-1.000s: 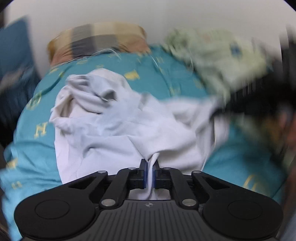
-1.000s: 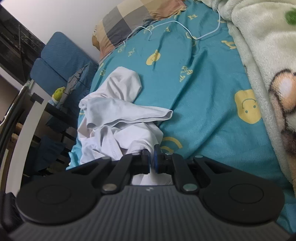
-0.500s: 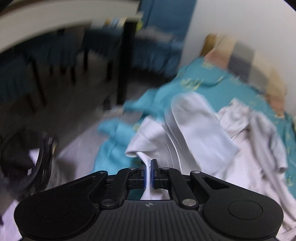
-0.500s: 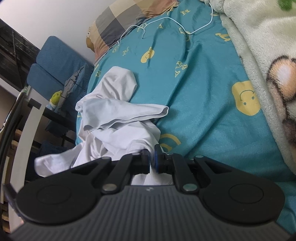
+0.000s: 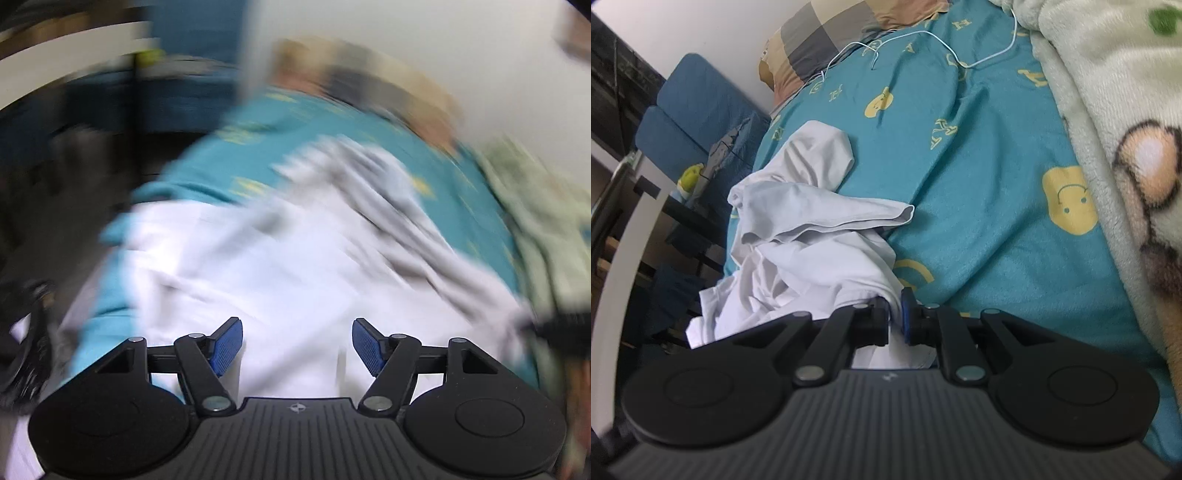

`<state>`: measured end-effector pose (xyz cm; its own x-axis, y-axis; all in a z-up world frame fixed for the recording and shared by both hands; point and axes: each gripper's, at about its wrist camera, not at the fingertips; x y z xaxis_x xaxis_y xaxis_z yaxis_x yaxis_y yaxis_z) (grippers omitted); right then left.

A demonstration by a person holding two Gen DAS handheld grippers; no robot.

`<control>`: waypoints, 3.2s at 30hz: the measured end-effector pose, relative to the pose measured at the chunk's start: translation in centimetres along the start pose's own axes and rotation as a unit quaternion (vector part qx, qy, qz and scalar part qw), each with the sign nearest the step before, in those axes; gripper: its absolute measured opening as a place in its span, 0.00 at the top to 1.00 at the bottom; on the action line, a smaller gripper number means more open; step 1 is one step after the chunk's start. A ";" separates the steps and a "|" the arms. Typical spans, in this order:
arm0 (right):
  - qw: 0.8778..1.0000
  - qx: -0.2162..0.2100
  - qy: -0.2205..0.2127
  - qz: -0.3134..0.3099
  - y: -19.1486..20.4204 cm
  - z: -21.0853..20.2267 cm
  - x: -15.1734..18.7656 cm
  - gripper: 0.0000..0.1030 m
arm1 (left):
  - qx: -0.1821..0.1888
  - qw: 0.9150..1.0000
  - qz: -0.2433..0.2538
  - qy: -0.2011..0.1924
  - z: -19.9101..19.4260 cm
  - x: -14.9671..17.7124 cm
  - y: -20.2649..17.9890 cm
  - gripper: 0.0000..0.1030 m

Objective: Fold clothes

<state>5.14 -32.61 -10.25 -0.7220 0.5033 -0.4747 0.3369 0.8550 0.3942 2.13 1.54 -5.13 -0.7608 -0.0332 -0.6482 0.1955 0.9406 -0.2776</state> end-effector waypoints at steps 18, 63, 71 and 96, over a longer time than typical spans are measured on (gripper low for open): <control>1.000 0.004 -0.012 -0.025 0.5 -0.5 0.0 0.89 | 0.051 0.997 0.055 0.000 2.3 1.7 -2.0 0.96; 0.938 0.110 -0.112 -0.309 10.4 0.4 4.8 0.41 | 0.105 0.984 -0.050 -0.134 -5.0 -1.5 1.9 0.96; 0.953 0.154 -0.196 -0.172 6.0 -3.4 2.6 0.56 | 0.106 0.987 -0.033 -0.114 -4.2 -0.8 1.2 0.96; 0.945 0.060 -0.280 -0.161 7.5 -8.0 2.7 0.92 | -0.007 0.998 0.068 -0.001 4.7 1.7 -1.4 0.50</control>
<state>0.90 -25.79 -2.29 -0.3777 0.1730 -0.9096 0.2444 0.9662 0.0823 3.42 -1.37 -9.18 -0.7266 0.0943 -0.6805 0.2884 0.9409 -0.1776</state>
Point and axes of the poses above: each gripper's, at about its wrist camera, not at the fingertips, and z roughly the way its jaws point, y to its left, x to its underside, and after that the axes turned 10 degrees about x, right-handed
